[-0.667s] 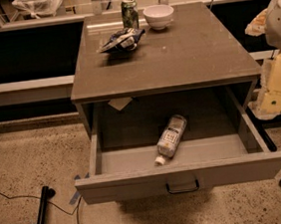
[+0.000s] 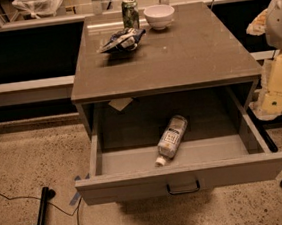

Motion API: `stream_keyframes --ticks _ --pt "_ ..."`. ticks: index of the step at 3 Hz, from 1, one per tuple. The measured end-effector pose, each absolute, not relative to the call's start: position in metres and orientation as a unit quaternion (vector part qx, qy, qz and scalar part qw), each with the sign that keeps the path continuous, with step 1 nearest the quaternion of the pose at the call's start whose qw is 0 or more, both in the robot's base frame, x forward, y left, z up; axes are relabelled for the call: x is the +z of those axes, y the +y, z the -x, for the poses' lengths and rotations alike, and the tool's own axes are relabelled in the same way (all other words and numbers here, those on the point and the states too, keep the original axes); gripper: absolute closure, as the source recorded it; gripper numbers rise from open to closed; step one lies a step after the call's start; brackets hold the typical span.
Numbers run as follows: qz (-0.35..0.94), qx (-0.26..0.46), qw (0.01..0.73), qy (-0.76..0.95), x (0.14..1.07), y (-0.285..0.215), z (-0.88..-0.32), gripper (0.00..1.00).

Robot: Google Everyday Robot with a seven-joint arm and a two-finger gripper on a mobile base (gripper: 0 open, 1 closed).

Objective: Pick blue plastic bottle from top drawer and place on counter

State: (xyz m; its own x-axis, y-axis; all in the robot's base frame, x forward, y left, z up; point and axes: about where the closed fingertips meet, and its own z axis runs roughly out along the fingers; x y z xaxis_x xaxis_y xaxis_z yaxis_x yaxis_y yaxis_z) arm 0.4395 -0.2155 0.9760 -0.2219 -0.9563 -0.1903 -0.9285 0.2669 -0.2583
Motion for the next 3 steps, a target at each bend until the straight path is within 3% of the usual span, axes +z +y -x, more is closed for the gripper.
stream_keyframes --ticks 2,3 --pt "0.667 -0.009 0.048 0.743 0.815 -0.218 -0.460 0.00" --pt "0.666 -0.008 0.048 0.745 0.817 -0.218 -0.457 0.00"
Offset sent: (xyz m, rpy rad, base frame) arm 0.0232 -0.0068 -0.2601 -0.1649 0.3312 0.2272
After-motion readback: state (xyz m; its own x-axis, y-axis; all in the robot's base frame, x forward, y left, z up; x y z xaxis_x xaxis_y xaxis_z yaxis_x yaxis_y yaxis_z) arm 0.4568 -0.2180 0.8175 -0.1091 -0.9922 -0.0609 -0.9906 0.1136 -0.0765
